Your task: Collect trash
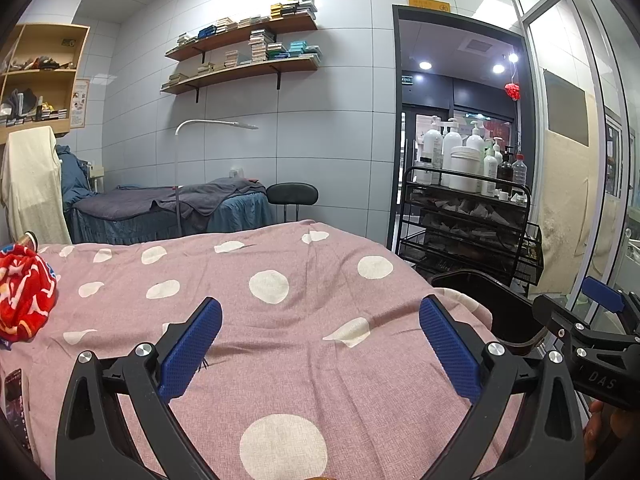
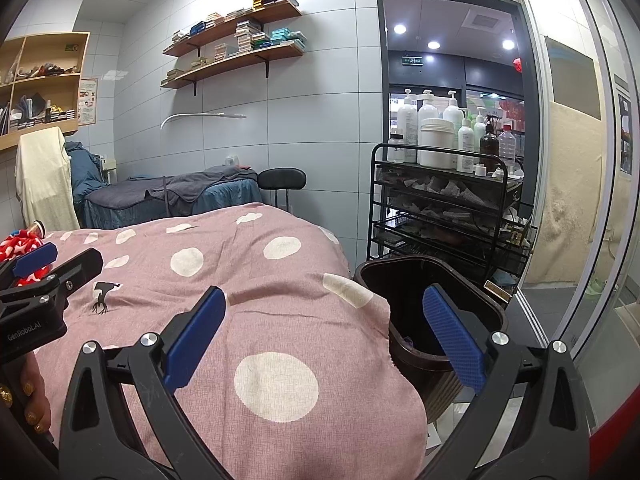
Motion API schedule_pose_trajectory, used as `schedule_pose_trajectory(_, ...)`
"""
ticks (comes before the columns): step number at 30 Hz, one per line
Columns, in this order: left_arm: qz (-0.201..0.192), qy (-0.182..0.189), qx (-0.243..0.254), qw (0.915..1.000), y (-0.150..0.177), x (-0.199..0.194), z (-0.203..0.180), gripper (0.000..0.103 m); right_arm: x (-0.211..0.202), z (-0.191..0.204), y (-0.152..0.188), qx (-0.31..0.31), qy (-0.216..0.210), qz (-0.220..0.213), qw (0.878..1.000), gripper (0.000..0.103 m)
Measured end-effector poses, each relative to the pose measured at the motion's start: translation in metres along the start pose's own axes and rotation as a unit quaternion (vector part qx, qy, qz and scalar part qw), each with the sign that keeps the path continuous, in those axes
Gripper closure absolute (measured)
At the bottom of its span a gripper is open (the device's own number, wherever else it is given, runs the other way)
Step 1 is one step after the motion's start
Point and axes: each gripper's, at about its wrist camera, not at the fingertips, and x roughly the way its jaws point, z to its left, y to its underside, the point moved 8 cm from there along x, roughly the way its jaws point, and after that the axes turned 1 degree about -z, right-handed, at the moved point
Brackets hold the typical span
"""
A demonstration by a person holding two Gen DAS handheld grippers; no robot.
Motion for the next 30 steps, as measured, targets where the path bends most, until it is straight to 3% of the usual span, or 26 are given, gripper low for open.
schedule_pose_trajectory(30, 0.009, 0.001, -0.005, 0.9999, 0.0036, 0.0029, -0.0015, 0.005, 0.0037, -0.0006, 0.0010, 0.000, -0.006, 0.006, 1.000, 0.005)
